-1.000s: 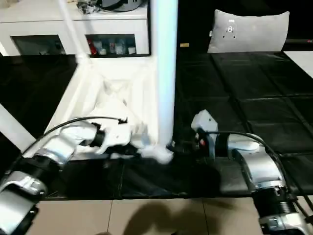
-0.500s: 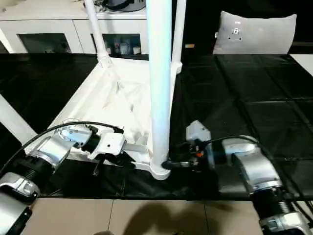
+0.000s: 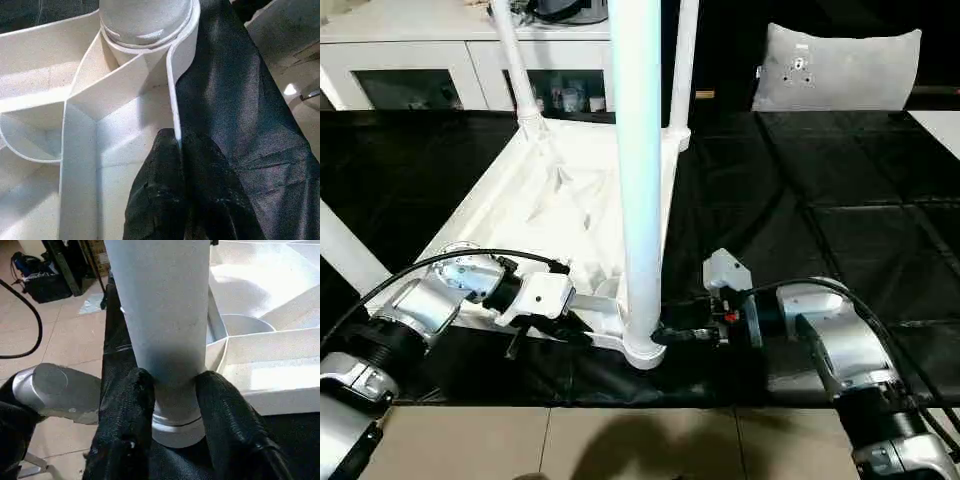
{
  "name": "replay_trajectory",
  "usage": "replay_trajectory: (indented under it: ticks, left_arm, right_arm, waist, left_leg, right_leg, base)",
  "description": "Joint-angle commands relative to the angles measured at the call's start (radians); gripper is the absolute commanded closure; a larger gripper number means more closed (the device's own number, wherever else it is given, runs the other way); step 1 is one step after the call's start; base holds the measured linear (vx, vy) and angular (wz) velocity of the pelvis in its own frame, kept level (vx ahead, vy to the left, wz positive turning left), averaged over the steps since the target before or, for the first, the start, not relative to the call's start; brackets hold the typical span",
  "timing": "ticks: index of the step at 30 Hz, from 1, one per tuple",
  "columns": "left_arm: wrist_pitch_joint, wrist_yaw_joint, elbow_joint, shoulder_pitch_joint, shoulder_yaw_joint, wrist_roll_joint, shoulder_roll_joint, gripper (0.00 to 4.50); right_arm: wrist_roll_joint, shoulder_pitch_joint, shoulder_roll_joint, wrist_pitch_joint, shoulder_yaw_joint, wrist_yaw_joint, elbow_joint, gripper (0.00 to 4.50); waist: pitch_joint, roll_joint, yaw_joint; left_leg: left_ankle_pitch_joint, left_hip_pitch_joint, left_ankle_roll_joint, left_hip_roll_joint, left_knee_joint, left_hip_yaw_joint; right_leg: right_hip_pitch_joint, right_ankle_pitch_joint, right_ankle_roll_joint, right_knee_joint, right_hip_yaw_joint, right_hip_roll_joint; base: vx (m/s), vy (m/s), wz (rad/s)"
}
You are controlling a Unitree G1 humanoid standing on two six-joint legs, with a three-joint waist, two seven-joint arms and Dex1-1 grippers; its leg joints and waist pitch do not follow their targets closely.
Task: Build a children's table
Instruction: Rotate leg to tighten
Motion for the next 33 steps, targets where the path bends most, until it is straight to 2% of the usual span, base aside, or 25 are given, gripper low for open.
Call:
replay_trajectory:
  ticks: [1,2,3,4,7,11,18,22,24,25,29,33]
  left_arm:
    - [-0.036,-0.056,-0.014,0.030,-0.079,0.024,-0.038,4.50]
    - [-0.036,-0.057,-0.015,0.032,-0.079,0.024,-0.037,4.50]
    - [-0.036,-0.057,-0.015,0.033,-0.078,0.023,-0.036,4.50]
    - [-0.036,-0.057,-0.014,0.034,-0.078,0.023,-0.035,4.50]
    - [-0.037,-0.055,-0.012,0.035,-0.077,0.024,-0.035,4.50]
    - [-0.038,-0.052,-0.010,0.034,-0.077,0.025,-0.036,4.50]
    - [-0.042,-0.050,-0.004,0.034,-0.077,0.029,-0.036,4.50]
    - [-0.044,-0.049,-0.001,0.033,-0.077,0.031,-0.035,4.50]
    - [-0.045,-0.047,0.003,0.032,-0.076,0.033,-0.034,4.50]
    - [-0.045,-0.046,0.004,0.031,-0.076,0.034,-0.034,4.50]
    - [-0.044,-0.045,0.006,0.030,-0.075,0.035,-0.034,4.50]
    - [-0.044,-0.048,0.010,0.031,-0.074,0.038,-0.033,4.50]
  right_arm:
    - [0.012,-0.003,0.036,-0.003,0.029,-0.019,-0.033,3.30]
    - [0.020,-0.009,0.039,0.037,0.019,-0.034,-0.027,3.30]
    - [0.027,-0.014,0.041,0.067,0.012,-0.044,-0.022,3.01]
    - [0.044,-0.018,0.044,0.095,0.001,-0.048,-0.022,2.94]
    - [0.060,-0.020,0.046,0.116,-0.008,-0.046,-0.028,2.81]
    - [0.061,-0.016,0.049,0.115,-0.006,-0.044,-0.036,2.29]
    - [0.040,-0.026,0.068,0.077,-0.012,-0.065,-0.027,1.79]
    - [0.024,-0.030,0.077,0.056,-0.012,-0.081,-0.024,1.45]
    - [0.009,-0.030,0.081,0.029,-0.005,-0.090,-0.018,1.45]
    - [0.012,-0.030,0.081,0.033,-0.004,-0.087,-0.018,1.71]
    - [0.020,-0.029,0.079,0.045,-0.005,-0.080,-0.019,1.84]
    - [0.035,-0.020,0.063,0.070,-0.005,-0.057,-0.029,2.19]
  waist:
    - [-0.064,-0.019,-0.001]
    - [-0.064,-0.018,-0.001]
    - [-0.063,-0.018,-0.001]
    - [-0.063,-0.018,-0.001]
    - [-0.063,-0.018,-0.001]
    - [-0.064,-0.019,-0.001]
    - [-0.064,-0.018,0.000]
    - [-0.065,-0.016,0.005]
    - [-0.065,-0.020,0.005]
    - [-0.064,-0.019,0.005]
    - [-0.063,-0.018,0.005]
    - [-0.063,-0.018,0.003]
  left_leg:
    - [-0.129,-0.020,0.080,0.030,-0.079,0.015]
    - [-0.131,-0.020,0.080,0.030,-0.079,0.015]
    - [-0.131,-0.020,0.080,0.030,-0.080,0.015]
    - [-0.136,-0.020,0.079,0.030,-0.080,0.015]
    - [-0.142,-0.019,0.074,0.031,-0.081,0.014]
    - [-0.137,-0.018,0.072,0.031,-0.080,0.015]
    - [-0.140,-0.017,0.067,0.032,-0.081,0.016]
    - [-0.125,-0.016,0.067,0.035,-0.082,0.014]
    - [-0.124,-0.018,0.068,0.034,-0.082,0.015]
    - [-0.127,-0.018,0.067,0.033,-0.083,0.015]
    - [-0.139,-0.017,0.067,0.033,-0.083,0.016]
    - [-0.144,-0.016,0.066,0.034,-0.084,0.015]
  right_leg:
    - [0.072,-0.310,-0.161,-0.085,0.061,-0.046]
    - [0.072,-0.310,-0.161,-0.085,0.061,-0.046]
    - [0.073,-0.312,-0.162,-0.086,0.060,-0.044]
    - [0.073,-0.318,-0.162,-0.086,0.060,-0.045]
    - [0.072,-0.323,-0.161,-0.087,0.060,-0.045]
    - [0.071,-0.317,-0.161,-0.086,0.061,-0.046]
    - [0.069,-0.319,-0.163,-0.087,0.062,-0.049]
    - [0.069,-0.277,-0.175,-0.081,0.064,-0.048]
    - [0.070,-0.268,-0.177,-0.079,0.065,-0.049]
    - [0.071,-0.278,-0.175,-0.080,0.065,-0.049]
    - [0.071,-0.306,-0.165,-0.084,0.065,-0.049]
    - [0.070,-0.307,-0.166,-0.085,0.065,-0.048]
  base:
    - [0.000,0.000,0.00]
    - [0.000,0.000,0.00]
    - [0.000,0.000,0.00]
    - [0.000,0.000,0.00]
    - [0.000,0.000,0.00]
    - [0.000,0.000,0.00]
    - [0.000,0.000,0.00]
    - [0.000,0.000,0.00]
    - [0.000,0.000,0.00]
    - [0.000,0.000,0.00]
    - [0.000,0.000,0.00]
    - [0.000,0.000,0.00]
